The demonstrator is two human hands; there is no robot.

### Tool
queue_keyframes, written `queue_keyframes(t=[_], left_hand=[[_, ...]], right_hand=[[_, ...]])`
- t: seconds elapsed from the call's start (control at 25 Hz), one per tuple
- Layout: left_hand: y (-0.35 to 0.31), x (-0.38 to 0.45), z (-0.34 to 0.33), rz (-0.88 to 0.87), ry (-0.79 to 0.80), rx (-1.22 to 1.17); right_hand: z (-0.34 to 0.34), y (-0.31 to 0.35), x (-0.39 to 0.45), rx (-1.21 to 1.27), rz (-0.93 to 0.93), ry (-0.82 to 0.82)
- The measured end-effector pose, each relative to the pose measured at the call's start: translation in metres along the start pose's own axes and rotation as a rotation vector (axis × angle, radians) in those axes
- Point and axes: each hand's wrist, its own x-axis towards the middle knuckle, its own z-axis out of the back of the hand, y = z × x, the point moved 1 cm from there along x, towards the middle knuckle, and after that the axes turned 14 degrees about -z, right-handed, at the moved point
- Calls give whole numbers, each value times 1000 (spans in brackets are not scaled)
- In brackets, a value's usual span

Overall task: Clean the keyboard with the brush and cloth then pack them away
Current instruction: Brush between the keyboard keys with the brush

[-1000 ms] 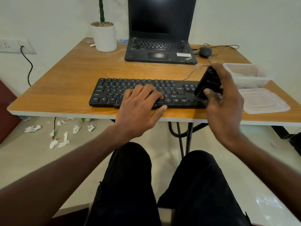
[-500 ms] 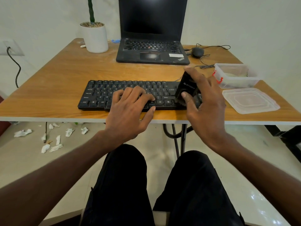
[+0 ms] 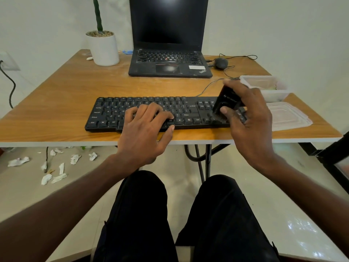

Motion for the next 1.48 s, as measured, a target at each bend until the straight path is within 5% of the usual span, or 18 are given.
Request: queue_keyframes(t=[0.08,0.28,0.52,0.72,0.92,1.12,1.36,1.48], left_hand=[[0,0,0,-6,-1,-6],[0,0,1,2,5,-12],[0,-1,2,-1,5,-10],[0,0,0,3,16,3],[0,-1,1,4,8,0],[1,-1,-1,-5,11,17],[1,-1,0,-7,15,22],[2,-1,0,-14,11,25]], right_hand=[[7,-11,1,-47,62,78],[16,-28,9,-150,-66,-186],[4,-29,2,-22,80,86],[17,-48,10,-170,-125,-202],[16,-43,5,-17,3,36],[26,-49,14,-211,-180,-283],[20,-47,4,-15,4,113],[31,-55,11,-208,-101,-87]])
